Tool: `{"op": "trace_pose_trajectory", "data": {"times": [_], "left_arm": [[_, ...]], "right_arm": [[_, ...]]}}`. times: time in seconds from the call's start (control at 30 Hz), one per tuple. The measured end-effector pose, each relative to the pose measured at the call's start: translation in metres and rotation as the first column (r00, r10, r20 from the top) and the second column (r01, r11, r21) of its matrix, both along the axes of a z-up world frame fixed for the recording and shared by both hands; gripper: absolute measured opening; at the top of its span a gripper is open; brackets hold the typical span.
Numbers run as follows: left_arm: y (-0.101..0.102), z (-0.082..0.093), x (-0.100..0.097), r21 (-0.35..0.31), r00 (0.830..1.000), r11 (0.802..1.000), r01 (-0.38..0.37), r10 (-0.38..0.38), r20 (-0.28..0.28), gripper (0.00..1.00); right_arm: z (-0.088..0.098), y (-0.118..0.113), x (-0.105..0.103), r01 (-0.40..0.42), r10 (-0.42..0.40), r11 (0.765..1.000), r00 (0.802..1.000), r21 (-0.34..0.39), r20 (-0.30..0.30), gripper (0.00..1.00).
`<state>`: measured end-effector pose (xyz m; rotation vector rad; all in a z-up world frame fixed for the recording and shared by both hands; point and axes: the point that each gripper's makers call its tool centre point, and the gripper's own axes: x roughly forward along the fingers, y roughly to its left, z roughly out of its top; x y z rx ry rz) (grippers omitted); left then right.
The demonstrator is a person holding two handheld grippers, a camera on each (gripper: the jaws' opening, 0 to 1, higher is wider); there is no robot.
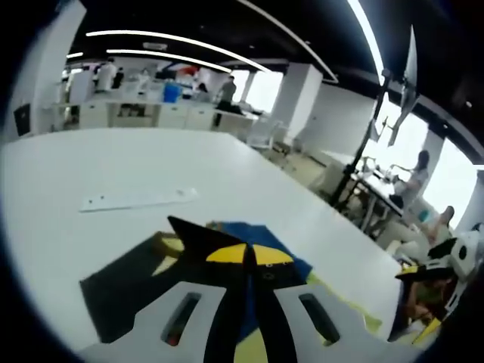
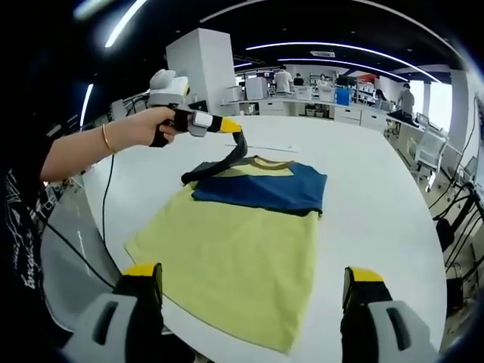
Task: Fold the garment on the visible template until the final outline fits inside the template.
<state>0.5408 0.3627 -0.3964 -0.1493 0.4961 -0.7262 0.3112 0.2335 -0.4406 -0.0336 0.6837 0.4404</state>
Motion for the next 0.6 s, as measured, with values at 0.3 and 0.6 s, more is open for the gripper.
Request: {"op": "trace_pose_trajectory", "data": {"times": [0.3,0.6], "left_arm": [[-0.039,0.003,-0.008,-0.051,0.999,0.997,0.052,-0.052,-0.005,0.0],[-0.076,-0.003,-0.022,-0.076,0.993,0.99,0.116,-0.118,-0.016,0.0]], "right_arm": [[-0.004,-0.008,-0.005,0.005,-0.005,1.0,1.0,-0.01,-0.01,1.0],[-0.008,-0.016,-0.006,0.025,-0.025,1.0,1.0,-0.011,-0.017,1.0]]}}
